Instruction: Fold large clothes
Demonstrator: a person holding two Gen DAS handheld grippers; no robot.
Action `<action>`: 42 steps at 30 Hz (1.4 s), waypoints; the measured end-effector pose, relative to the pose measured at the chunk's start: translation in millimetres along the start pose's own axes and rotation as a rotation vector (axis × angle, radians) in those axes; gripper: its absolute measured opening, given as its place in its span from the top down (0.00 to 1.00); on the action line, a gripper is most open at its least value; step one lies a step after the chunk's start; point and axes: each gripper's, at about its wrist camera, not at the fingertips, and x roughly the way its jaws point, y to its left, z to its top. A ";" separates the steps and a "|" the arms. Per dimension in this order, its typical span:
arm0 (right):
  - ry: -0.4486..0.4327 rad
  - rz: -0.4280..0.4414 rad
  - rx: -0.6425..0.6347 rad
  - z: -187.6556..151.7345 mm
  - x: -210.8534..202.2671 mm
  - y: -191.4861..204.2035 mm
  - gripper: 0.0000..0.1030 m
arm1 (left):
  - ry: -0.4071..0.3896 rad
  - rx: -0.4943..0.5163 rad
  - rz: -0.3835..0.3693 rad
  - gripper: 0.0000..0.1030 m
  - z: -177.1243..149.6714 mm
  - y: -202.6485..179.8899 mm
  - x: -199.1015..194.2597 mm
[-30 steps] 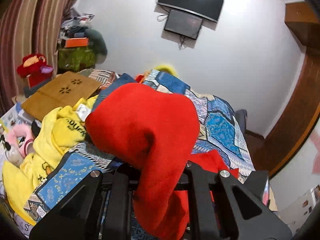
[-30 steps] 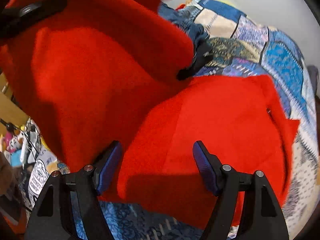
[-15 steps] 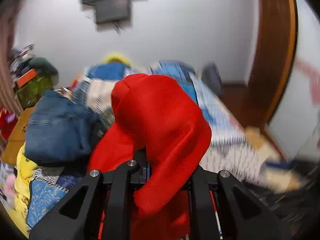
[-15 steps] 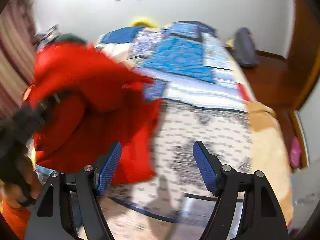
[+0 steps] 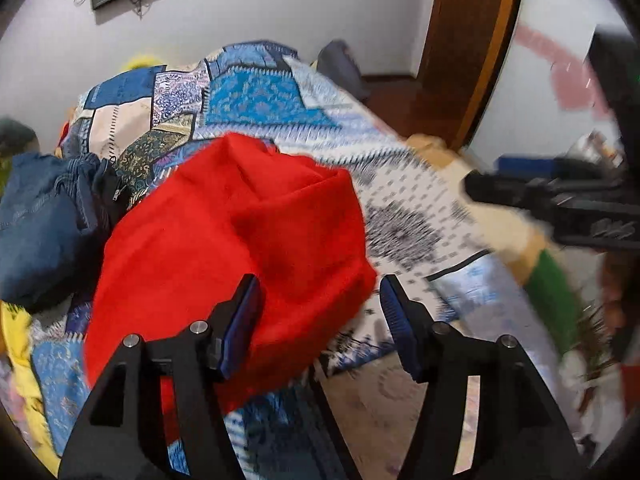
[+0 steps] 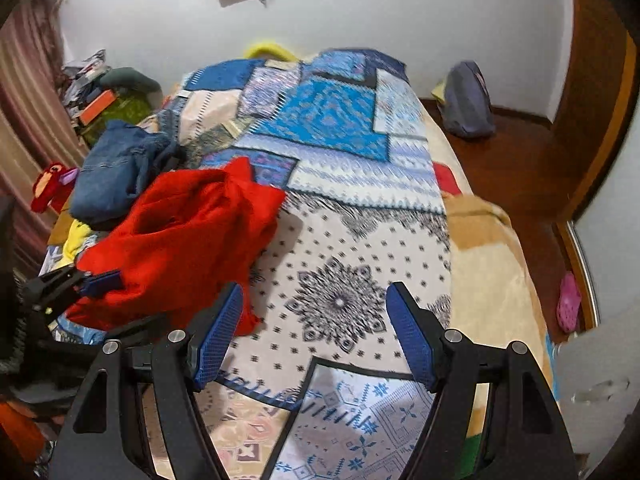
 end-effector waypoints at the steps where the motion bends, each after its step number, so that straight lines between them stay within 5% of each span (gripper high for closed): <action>1: -0.007 0.000 -0.009 0.4 -0.7 2.9 0.32 | -0.019 -0.025 -0.021 0.41 0.6 6.3 -12.4; 5: -0.039 0.027 -0.055 13.8 -6.6 25.9 0.32 | -0.104 -0.124 -0.012 0.36 7.2 42.3 -56.4; 9: -0.065 0.104 -0.105 29.3 -4.9 59.6 0.32 | -0.150 -0.189 0.091 0.31 8.9 84.4 -74.5; 16: 0.003 0.201 -0.172 41.2 42.1 114.5 0.32 | 0.031 -0.319 0.200 0.31 -11.5 144.8 -20.4; 22: 0.138 0.118 -0.156 21.5 97.5 98.7 0.32 | 0.046 -0.335 0.157 0.31 -39.1 142.2 -8.0; 28: 0.146 0.165 -0.084 -4.2 102.5 57.6 0.27 | 0.030 -0.262 0.155 0.30 -54.4 121.8 -9.1; 36: 0.084 0.040 -0.116 -16.5 67.2 43.9 0.27 | 0.019 -0.217 0.171 0.30 -65.9 107.3 -14.5; 40: 0.036 -0.169 -0.103 -11.9 48.5 29.5 0.29 | 0.023 -0.235 0.186 0.30 -69.6 111.7 -16.3; 42: 0.022 -0.166 -0.093 -5.6 35.8 22.2 0.29 | 0.024 -0.251 0.180 0.30 -71.9 116.8 -16.5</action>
